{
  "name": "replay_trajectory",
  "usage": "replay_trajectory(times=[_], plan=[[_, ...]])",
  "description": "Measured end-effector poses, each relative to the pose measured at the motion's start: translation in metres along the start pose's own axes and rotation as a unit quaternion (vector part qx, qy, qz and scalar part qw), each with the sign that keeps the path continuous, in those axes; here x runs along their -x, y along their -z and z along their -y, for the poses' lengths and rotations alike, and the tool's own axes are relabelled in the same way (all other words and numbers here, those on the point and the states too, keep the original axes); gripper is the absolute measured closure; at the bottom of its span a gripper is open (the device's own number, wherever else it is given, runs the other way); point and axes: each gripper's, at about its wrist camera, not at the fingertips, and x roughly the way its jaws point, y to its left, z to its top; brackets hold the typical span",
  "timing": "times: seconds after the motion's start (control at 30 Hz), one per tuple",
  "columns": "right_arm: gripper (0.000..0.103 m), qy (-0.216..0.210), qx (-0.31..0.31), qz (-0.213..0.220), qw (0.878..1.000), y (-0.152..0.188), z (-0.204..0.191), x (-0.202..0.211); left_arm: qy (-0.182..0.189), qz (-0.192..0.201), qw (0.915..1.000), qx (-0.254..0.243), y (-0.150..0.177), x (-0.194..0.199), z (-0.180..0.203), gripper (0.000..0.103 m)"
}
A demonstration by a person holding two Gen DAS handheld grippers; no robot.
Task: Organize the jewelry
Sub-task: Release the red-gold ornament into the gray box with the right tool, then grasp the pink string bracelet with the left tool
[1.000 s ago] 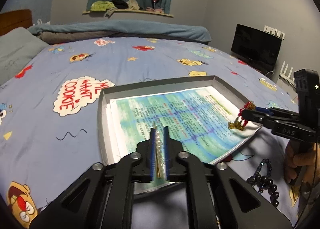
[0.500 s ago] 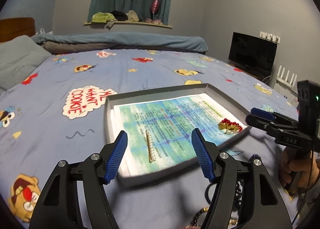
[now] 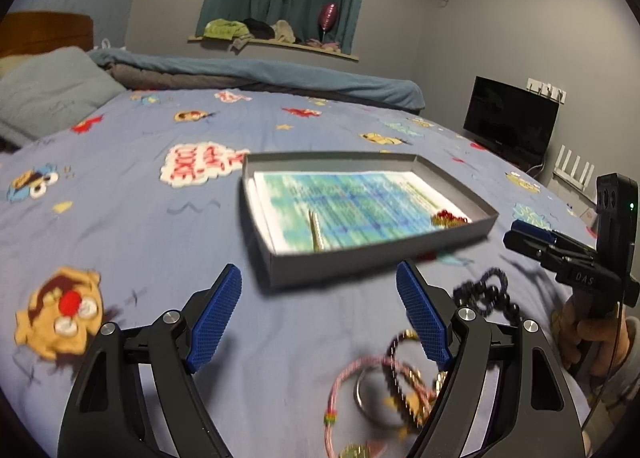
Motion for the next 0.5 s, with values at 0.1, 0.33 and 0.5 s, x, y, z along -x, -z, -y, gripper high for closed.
replay_trajectory(times=[0.1,0.33,0.5], plan=[[0.029,0.001,-0.001,-0.001,1.0,0.004,-0.003,0.004,0.001,0.002,1.0,0.007,0.009,0.006,-0.001,0.023],[0.023,-0.002,-0.003,0.001,1.0,0.01,-0.008,0.012,0.005,0.004,0.9998,0.017,0.026,0.021,-0.001,0.023],[0.02,-0.005,-0.005,0.002,1.0,0.014,-0.011,0.017,0.007,0.001,0.9999,0.01,0.037,0.029,0.003,0.023]])
